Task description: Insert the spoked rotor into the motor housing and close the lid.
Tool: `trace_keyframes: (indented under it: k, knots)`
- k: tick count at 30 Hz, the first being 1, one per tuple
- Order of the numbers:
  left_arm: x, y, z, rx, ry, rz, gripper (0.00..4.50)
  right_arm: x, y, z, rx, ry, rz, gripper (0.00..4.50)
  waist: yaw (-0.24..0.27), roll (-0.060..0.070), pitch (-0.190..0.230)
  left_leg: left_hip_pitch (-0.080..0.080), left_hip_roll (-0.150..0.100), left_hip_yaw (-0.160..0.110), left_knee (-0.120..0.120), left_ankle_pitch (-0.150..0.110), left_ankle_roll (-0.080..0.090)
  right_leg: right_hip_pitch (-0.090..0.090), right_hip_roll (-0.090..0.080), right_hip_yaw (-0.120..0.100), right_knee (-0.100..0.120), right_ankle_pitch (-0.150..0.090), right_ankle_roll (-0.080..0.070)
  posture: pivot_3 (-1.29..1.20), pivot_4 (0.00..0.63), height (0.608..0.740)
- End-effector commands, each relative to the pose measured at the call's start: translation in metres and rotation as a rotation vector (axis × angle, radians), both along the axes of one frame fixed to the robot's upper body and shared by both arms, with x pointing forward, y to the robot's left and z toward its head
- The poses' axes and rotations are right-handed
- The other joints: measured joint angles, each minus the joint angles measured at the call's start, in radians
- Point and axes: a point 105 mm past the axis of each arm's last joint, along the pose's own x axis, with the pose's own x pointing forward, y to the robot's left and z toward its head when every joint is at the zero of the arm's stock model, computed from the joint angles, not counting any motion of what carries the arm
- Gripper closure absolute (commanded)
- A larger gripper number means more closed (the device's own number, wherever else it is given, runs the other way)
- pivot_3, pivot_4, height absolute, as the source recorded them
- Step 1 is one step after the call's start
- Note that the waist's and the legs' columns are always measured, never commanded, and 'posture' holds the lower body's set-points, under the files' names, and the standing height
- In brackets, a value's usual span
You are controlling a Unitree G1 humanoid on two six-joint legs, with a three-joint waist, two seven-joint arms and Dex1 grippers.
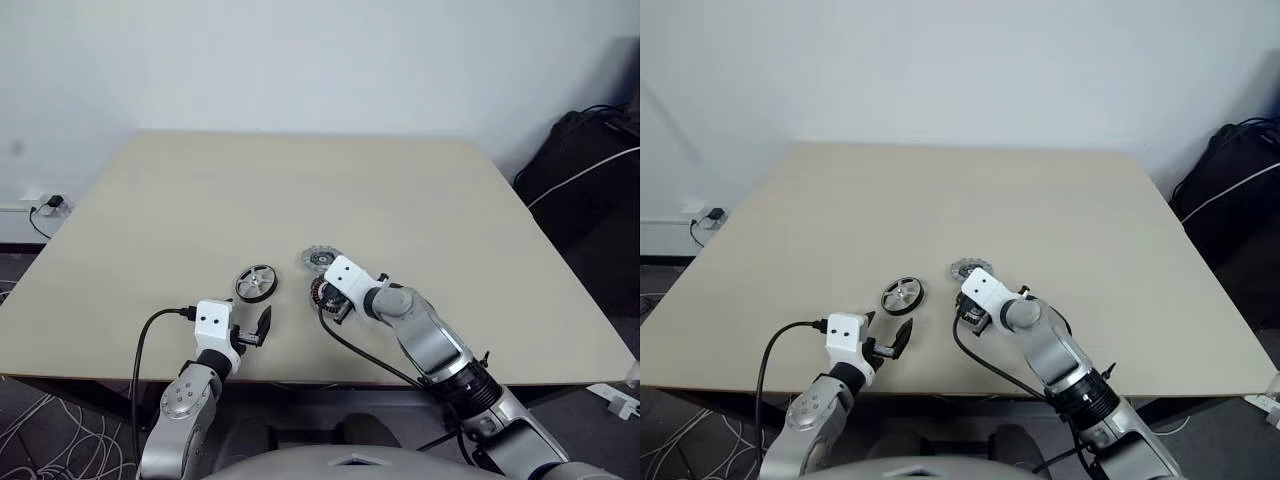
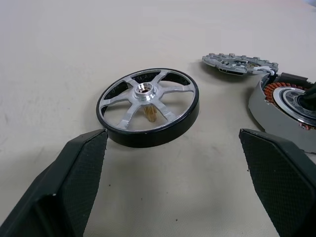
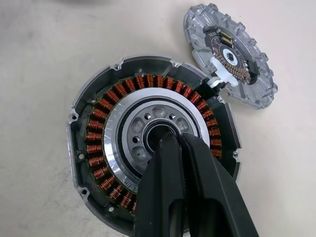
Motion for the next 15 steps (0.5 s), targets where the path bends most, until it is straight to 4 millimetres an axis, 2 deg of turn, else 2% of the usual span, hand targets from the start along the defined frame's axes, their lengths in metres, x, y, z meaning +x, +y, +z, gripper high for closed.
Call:
trace_keyframes:
  k: [1, 9, 15]
  knots:
    - [0.004, -0.001, 0.009, -0.005, -0.042, -0.002, 0.0, 0.007, 0.002, 0.019, 0.052, -0.052, -0.008, 4.48, 0.0, 0.0, 0.0, 0.0, 0.0, 0.0, 0.0, 0.0, 0.0, 0.0, 0.0, 0.0, 0.0, 0.0, 0.0, 0.0, 0.0, 0.74]
    - [0.005, -0.003, 0.009, -0.007, -0.043, -0.011, 0.0, 0.014, -0.001, 0.033, 0.093, -0.07, -0.039, 4.48, 0.0, 0.0, 0.0, -0.002, 0.0, 0.0, 0.0, 0.0, 0.0, 0.0, 0.0, 0.0, 0.0, 0.001, 0.002, 0.0, 0.0, 0.74]
    - [0.005, -0.003, 0.009, -0.008, -0.043, -0.011, 0.0, 0.009, 0.001, 0.03, 0.153, 0.039, -0.066, 4.48, 0.0, 0.0, 0.0, -0.001, 0.0, 0.0, 0.0, 0.0, 0.0, 0.0, 0.0, 0.0, 0.0, 0.001, 0.001, 0.0, 0.0, 0.74]
